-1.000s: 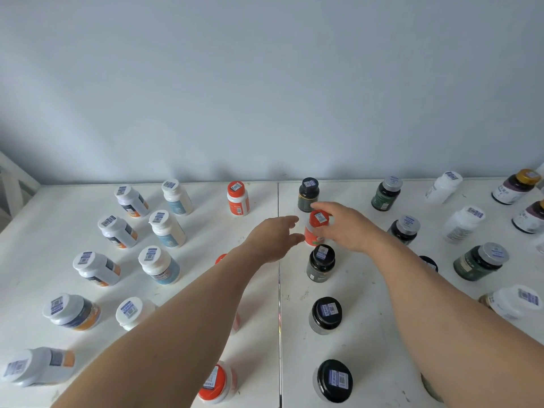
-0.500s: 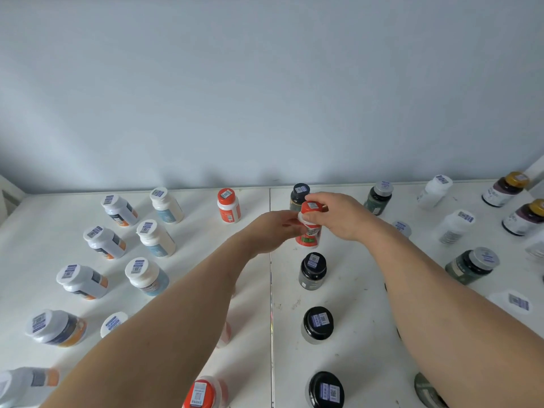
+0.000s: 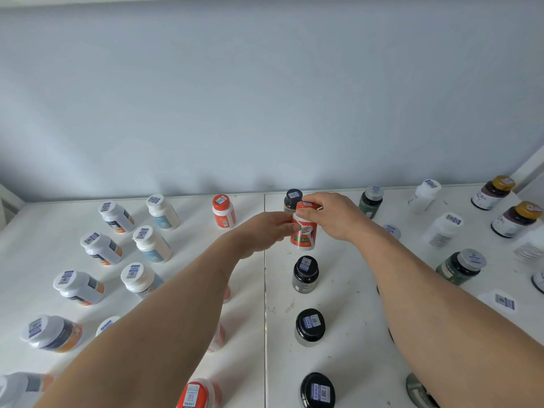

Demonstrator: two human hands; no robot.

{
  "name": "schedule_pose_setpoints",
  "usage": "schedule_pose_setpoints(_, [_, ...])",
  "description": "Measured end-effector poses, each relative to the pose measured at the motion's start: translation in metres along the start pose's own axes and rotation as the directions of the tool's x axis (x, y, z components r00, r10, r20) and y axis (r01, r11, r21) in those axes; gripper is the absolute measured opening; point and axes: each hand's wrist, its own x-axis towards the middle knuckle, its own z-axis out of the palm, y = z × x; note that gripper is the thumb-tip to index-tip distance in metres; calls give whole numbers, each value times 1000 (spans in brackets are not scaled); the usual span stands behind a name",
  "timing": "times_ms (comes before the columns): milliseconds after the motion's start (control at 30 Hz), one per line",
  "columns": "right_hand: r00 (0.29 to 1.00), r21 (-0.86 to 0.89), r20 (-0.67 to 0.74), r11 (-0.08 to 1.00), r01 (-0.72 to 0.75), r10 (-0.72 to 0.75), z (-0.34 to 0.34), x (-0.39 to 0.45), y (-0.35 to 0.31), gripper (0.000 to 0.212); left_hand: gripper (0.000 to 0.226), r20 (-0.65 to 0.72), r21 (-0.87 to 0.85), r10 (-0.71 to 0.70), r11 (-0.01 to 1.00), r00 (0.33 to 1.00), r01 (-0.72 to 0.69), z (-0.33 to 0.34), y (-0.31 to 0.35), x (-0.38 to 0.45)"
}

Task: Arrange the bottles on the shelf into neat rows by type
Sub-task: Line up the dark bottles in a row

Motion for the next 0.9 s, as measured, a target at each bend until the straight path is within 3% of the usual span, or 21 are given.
schedule_pose_setpoints(200, [1000,46,-1,999,4,-3,-1,-3,-3,34,35,-74,29,18,999,997,-16,0,4,-6])
schedule_pose_setpoints(267, [1000,76,7,997,6,-6,-2,-5,-6,37,38,-131,200,44,980,990,-17,-3,4,-10])
schedule_pose_setpoints(367, [1000,79,23,997,14,-15,1,-7,-9,41,45,-214,633,129,773,968,37,-11,4,-19])
schedule_pose_setpoints(467, [999,43,30,999,29,-30,8,-6,-14,49,42,-239,821,209,564,948,83,-22,1,-32])
schedule_pose_setpoints(633, [997,22,55,998,56,-57,22,-10,-33,48,35,-236,921,333,376,913,101,-39,-13,-51])
schedule_pose_setpoints(900, [996,37,83,999,28,-31,65,-6,-69,51,33,-220,935,423,349,879,66,-72,-44,-69])
